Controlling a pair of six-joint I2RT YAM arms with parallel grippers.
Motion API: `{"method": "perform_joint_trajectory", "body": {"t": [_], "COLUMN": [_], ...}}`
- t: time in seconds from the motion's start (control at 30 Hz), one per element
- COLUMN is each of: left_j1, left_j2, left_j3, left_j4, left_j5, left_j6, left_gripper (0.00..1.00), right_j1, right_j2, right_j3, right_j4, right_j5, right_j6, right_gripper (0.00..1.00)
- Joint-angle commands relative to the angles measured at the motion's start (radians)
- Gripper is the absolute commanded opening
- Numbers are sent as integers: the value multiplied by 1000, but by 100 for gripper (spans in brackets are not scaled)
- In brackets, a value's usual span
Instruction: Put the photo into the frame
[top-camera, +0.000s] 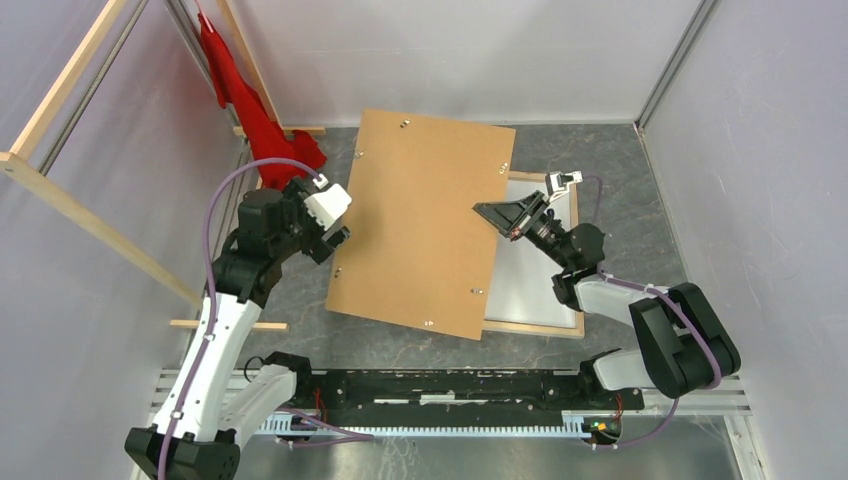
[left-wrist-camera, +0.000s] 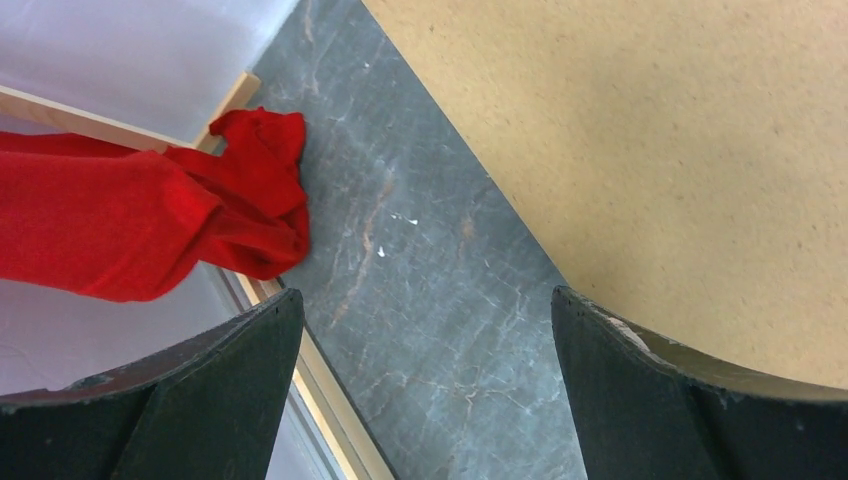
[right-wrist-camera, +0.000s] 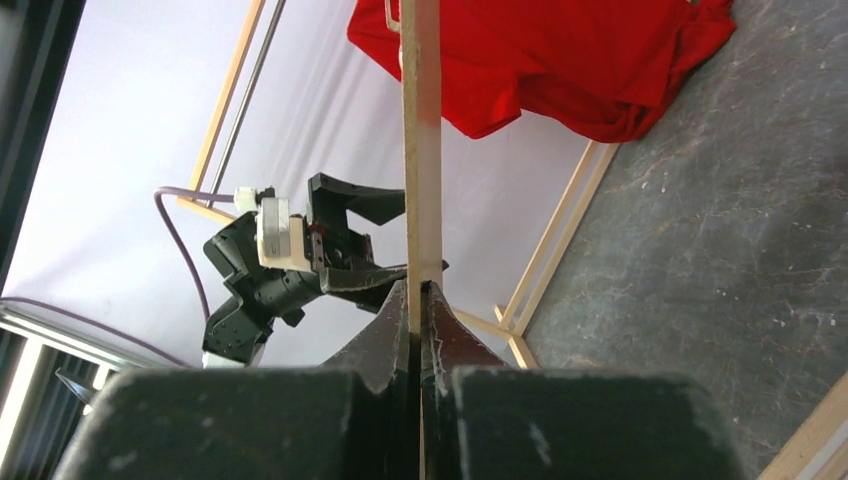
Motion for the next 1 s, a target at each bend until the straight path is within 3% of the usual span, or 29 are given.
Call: {"method": "perform_joint_trajectory", "body": {"t": [0.0,0.2,0.37,0.47,0.73,0.97], "left_j1": [-16,-16,-16,-16,-48,-207], "left_j2": [-28,-5,29,60,158,422], "left_j3": [-23,-27,-55,-65,-81,-17], "left_j4": [-77,-91,-45,-22,40,210], "left_j5": [56,47,77,97,183,198], "left_j6": [-65,-55,-72,-76,-111,-265], "left_gripper": [100,100,100,100,100,100], "right_j1": [-35,-188,-369,-481,-636,-719], "right_j2": [-18,-50,-145,-174,-135,-162], "right_j3": [14,26,118,155,167,66], "right_j4": [65,-179,-741,-907,-964,-460], "right_j5": [32,-260,-422,-477,-555,-574], "right_j6": [32,-50,-375,-468,-509,-66], "right_gripper": [0,0,0,0,0,0]}}
